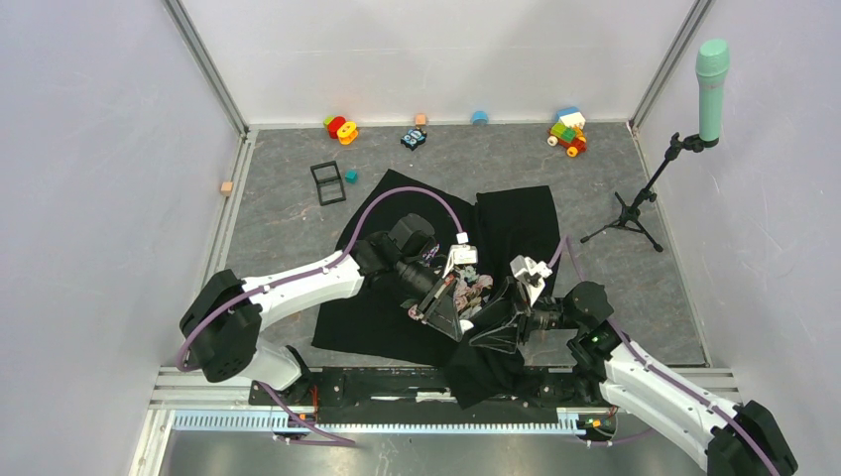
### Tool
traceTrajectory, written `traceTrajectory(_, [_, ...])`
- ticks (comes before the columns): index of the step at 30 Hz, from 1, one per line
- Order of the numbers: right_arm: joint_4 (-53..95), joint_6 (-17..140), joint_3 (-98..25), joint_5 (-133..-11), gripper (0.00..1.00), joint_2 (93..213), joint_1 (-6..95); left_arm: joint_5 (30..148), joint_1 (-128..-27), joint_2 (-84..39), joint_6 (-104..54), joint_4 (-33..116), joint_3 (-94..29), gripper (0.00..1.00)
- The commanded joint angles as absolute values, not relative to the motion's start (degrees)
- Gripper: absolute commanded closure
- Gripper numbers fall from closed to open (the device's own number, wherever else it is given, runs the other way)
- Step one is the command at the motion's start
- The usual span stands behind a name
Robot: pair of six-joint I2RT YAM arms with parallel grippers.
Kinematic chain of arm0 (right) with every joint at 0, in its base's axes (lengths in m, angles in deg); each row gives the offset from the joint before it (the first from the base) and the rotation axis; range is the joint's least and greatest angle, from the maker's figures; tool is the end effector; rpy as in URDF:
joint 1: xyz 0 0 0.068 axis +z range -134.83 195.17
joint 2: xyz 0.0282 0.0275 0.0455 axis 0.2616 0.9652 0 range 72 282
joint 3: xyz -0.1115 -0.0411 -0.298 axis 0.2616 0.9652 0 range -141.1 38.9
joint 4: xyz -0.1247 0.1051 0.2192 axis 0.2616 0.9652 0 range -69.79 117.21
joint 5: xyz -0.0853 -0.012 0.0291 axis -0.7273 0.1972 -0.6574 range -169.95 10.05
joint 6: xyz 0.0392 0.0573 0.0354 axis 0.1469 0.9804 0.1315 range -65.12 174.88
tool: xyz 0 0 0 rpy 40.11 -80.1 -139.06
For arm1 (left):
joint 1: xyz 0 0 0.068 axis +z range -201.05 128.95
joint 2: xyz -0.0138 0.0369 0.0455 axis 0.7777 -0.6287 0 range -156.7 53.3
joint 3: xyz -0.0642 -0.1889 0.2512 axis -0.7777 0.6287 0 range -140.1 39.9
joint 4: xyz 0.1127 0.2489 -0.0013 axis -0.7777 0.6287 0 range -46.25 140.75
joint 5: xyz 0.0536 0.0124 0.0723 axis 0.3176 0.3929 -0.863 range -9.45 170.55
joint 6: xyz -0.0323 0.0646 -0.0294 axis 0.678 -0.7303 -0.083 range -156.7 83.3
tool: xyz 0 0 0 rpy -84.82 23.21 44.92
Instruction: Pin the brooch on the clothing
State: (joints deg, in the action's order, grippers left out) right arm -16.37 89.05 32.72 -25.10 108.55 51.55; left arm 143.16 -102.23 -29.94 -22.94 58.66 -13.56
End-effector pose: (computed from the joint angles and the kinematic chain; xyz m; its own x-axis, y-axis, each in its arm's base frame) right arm 0.0744 0.1224 0.2338 -0.4874 0.0425 -0.8721 -0.8728 -0.0516 0.4853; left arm 0.1487 -0.2792 0.2753 -0.6076 0.5806 -0.5419 0.6276 -0.0672 -0.7756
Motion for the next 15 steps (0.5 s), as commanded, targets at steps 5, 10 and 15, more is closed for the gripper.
traceTrajectory(5, [-19.38,90.00,33.28,-28.85,0.54,109.91,52.62,144.91,-102.13,-28.45,-25.26,58.33,-14.77,0.98])
traceTrajectory(10, [-19.06,89.85,33.28,-29.57,0.60,110.79,52.69,144.90,-102.11,-28.64,-25.18,58.33,-14.73,0.98])
traceTrajectory(15, [-19.08,90.20,32.85,-30.28,0.62,111.16,52.71,145.04,-102.11,-28.84,-25.17,58.35,-14.69,0.98])
